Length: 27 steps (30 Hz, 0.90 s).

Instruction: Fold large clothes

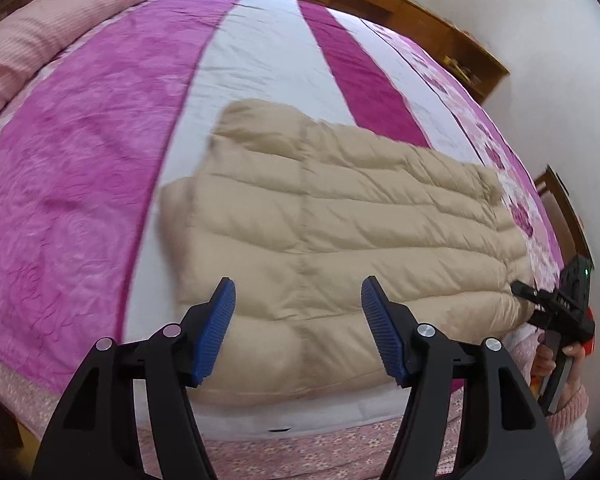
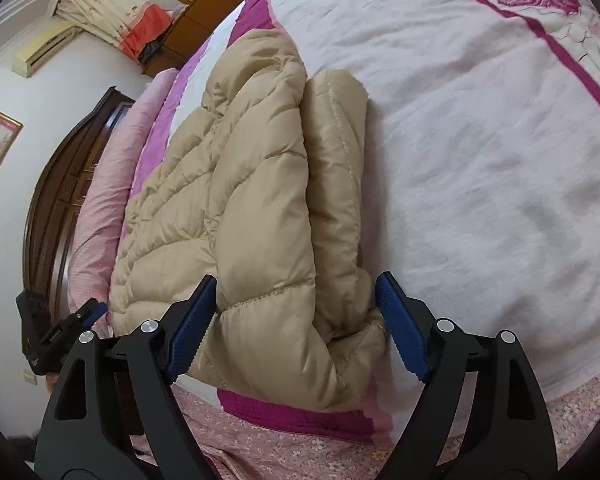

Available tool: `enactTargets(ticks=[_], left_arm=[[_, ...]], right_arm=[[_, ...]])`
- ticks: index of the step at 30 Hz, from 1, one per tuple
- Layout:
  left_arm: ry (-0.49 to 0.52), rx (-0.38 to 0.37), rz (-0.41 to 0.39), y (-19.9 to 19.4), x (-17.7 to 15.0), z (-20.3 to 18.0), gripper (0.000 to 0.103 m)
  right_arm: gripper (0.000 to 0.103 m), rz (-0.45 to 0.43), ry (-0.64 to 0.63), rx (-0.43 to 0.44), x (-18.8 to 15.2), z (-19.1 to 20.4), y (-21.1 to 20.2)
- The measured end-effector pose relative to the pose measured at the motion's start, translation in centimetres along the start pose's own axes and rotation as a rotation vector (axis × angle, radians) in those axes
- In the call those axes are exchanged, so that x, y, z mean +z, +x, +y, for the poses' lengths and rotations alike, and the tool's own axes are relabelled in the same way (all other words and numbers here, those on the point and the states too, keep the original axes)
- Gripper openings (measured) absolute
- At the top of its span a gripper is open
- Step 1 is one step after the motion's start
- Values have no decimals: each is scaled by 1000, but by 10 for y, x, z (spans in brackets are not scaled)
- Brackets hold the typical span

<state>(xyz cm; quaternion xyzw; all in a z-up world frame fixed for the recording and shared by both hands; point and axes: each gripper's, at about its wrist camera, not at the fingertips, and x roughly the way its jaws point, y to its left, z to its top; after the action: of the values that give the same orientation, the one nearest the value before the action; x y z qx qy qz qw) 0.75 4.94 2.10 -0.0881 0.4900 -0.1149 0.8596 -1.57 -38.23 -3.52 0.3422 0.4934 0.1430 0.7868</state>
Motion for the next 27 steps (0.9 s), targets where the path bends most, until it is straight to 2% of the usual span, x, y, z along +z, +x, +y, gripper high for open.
enactTargets(ticks=[7,13,15,17,20,22,23,27], left_arm=[[74,-29,47,25,-3,-32,63],[152,-57,58,43,-7,-67,63],[179,-41,64,53,-9,-77,63],[207,-10,58,59,-13,-84,63],[251,25,39,65,-18,-91,63],[241,24,47,69,-19,-89,63],[241,26,49,71,-20,-89,63],[280,46,52,76,-23,-94,62]], right_arm=[[82,12,31,46,2,-8,8],[84,20,53,105,6,-16,14],[84,31,54,138,6,-15,15],[77,48,41,163,4,-11,17],[54,49,17,192,2,-6,14],[44,48,18,228,2,-8,10],[41,48,17,246,2,-7,7],[37,43,-34,254,3,6,-3]])
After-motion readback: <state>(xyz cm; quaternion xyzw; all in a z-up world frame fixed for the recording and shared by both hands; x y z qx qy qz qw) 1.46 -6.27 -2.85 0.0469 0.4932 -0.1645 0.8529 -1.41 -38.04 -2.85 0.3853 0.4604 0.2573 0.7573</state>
